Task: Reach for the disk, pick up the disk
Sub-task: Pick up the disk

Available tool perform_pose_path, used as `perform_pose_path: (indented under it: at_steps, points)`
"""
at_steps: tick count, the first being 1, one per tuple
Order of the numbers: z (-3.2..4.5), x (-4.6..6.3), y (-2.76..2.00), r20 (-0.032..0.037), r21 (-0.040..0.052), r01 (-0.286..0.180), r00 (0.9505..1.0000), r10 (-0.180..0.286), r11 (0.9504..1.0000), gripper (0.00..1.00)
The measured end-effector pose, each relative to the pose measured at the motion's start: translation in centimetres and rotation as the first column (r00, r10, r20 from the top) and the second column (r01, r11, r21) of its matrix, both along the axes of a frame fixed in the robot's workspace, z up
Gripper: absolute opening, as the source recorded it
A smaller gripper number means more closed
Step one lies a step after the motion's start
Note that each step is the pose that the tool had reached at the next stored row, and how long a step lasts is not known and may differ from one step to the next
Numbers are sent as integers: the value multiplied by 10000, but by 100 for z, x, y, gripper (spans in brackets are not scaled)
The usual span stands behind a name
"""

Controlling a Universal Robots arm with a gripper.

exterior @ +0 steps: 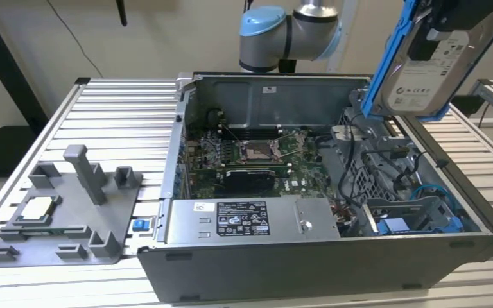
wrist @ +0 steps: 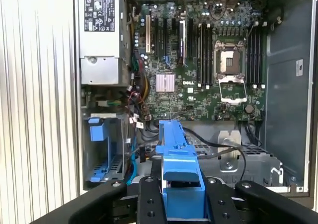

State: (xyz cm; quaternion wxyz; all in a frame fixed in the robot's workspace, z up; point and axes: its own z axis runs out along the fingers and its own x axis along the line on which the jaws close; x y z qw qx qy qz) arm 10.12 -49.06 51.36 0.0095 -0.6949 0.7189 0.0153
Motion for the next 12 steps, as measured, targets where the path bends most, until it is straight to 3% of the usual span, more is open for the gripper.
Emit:
perform_pose_path:
  at_steps: [12]
  points:
    - [-36,12,-361,0,-1,0,10000,0,10000,0]
